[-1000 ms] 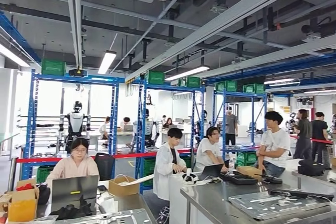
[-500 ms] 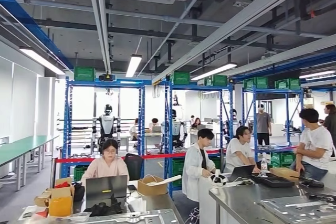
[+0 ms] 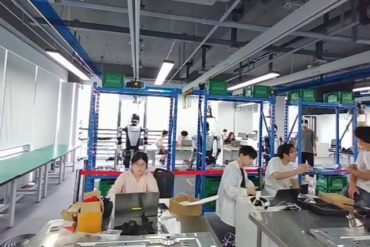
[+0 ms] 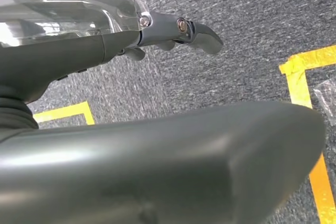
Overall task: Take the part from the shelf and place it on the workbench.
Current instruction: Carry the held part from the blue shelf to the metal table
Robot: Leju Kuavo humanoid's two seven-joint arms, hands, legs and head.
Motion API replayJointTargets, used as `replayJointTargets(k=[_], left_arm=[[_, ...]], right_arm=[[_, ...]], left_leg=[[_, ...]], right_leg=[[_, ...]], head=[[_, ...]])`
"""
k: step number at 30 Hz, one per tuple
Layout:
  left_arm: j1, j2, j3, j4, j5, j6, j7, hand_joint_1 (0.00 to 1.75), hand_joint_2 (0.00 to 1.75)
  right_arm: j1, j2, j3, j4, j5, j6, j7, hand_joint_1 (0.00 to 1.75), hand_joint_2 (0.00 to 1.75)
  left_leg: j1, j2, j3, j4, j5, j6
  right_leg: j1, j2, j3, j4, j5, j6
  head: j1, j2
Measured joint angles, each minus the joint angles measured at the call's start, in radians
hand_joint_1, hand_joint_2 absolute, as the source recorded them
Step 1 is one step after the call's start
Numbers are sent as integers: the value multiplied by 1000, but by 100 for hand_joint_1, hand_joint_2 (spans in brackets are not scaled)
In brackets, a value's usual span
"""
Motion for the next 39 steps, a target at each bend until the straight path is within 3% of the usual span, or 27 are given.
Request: replayJointTargets(k=[3, 5, 7, 9, 10, 12, 14, 15, 16, 18, 20, 24, 26, 28, 29, 30, 31, 33, 34, 35, 37, 39], left_arm=[[-2, -2, 0, 0, 0, 0, -5, 0, 175], [-2, -4, 0, 0, -1, -1, -5, 0, 175], [0, -4, 0, 0, -1, -1, -5, 0, 175], [1, -4, 0, 0, -2, -1, -5, 0, 175], [1, -5, 0, 0, -2, -1, -6, 0, 175], [1, -5, 0, 0, -3, -1, -6, 0, 175], [3, -4, 0, 0, -3, -1, -6, 0, 175], [4, -4, 0, 0, -3, -1, -6, 0, 175], [4, -4, 0, 0, -3, -1, -6, 0, 175], [3, -5, 0, 0, -3, -1, -6, 0, 175], [0, -6, 0, 0, -3, -1, -6, 0, 175], [2, -6, 0, 0, -3, -1, -5, 0, 175], [0, -6, 0, 0, -2, -1, -6, 0, 175], [-1, -6, 0, 0, -2, -1, -6, 0, 175], [-1, -6, 0, 0, -2, -1, -6, 0, 175], [-1, -6, 0, 0, -2, -1, -6, 0, 175], [-1, -6, 0, 0, -2, -1, -6, 0, 175], [-2, -7, 0, 0, -2, -2, -6, 0, 175], [-2, -8, 0, 0, -2, -2, -6, 0, 175], [-3, -8, 0, 0, -2, -2, -6, 0, 175], [-2, -9, 0, 0, -1, -3, -6, 0, 175], [-2, -9, 0, 0, 0, -4, -7, 0, 175]], right_arm=[[-4, 0, 0, -1, 2, -1, 0, 175, 175], [-8, 0, 0, -1, 2, -2, 0, 175, 175], [-10, 1, 0, -1, 2, -2, 0, 175, 175], [-13, 2, 0, -2, 2, -2, -1, 175, 175], [-14, 3, 0, -2, 2, -2, -1, 175, 175], [-15, 5, 0, -1, 2, -2, -1, 175, 175], [-14, 5, 0, 0, 2, -2, -1, 175, 175], [-14, 5, 1, 1, 2, -2, -1, 175, 175], [-14, 5, 1, 1, 2, -2, -1, 175, 175], [-15, 5, 1, 1, 2, -2, -1, 175, 175], [-17, 6, 1, 1, 2, -2, -1, 175, 175], [-17, 6, 0, 1, 2, -2, -1, 175, 175], [-18, 6, 0, 0, 2, -2, -1, 175, 175], [-17, 5, 0, 1, 2, -1, -1, 175, 175], [-16, 5, 0, 1, 2, -1, -1, 175, 175], [-16, 5, 0, 1, 2, -1, -1, 175, 175], [-16, 5, 0, 1, 2, -1, -1, 175, 175], [-18, 5, 0, 1, 1, -1, -1, 175, 175], [-20, 5, 0, 1, 1, -1, -1, 175, 175], [-21, 5, 0, 0, 1, 0, -1, 175, 175], [-22, 6, 0, -1, 1, 0, -1, 175, 175], [-22, 7, 0, -2, 1, 0, -1, 175, 175]], left_leg=[[-4, -11, 3, 0, -1, 0], [-4, -14, -1, 1, 0, -4], [-3, -15, -4, -2, 1, -11], [-3, -14, -11, 14, -16, -20], [-2, -13, -26, 47, -39, -24], [3, -12, -79, 166, -99, -34], [9, -11, -119, 253, -123, -44], [14, -9, -116, 248, -108, -49], [19, -8, -96, 206, -79, -54], [26, -3, -34, 81, -22, -64], [25, -2, -4, 15, -6, -56], [18, -4, -5, 11, -7, -22], [16, -4, -4, 9, -7, -11], [11, -4, -3, 9, -8, -5], [8, -4, -3, 9, -9, -3], [5, -5, -2, 9, -10, -1], [2, -6, 0, 9, -10, 0], [-1, -9, 5, 9, -12, 1], [-2, -10, 5, 9, -13, 1], [-1, -10, 5, 8, -14, -1], [1, -10, 4, 5, -13, -8], [2, -9, 5, 6, -19, -17]], right_leg=[[13, 10, 81, -187, 101, -25], [21, 14, 109, -256, 120, -33], [20, 13, 112, -270, 120, -35], [14, 8, 117, -283, 128, -40], [11, 6, 120, -290, 131, -43], [10, 1, 120, -292, 133, -45], [9, -2, 120, -291, 132, -44], [8, -3, 120, -290, 131, -43], [6, -3, 121, -288, 130, -40], [3, -2, 119, -277, 122, -28], [4, -1, 113, -266, 116, -14], [-2, 0, 106, -248, 102, 4], [-3, 1, 69, -164, 52, 9], [-3, 2, 5, -31, -2, 8], [-3, 2, -18, 12, -11, 6], [-1, 2, -25, 21, -1, 1], [2, 3, -13, -10, 26, -5], [13, 6, 45, -141, 96, -24], [18, 7, 72, -200, 117, -32], [23, 8, 89, -237, 126, -37], [27, 9, 96, -259, 125, -40], [21, 7, 105, -276, 131, -43]], head=[[0, 0], [0, 0], [0, 0], [0, 0], [0, 0], [0, 0], [0, 0], [0, 0], [0, 0], [1, 0], [0, 0], [0, 0], [-1, 0], [-1, 0], [-1, 0], [-1, 0], [-1, 0], [0, 0], [0, 0], [0, 0], [0, 0], [0, 0]])
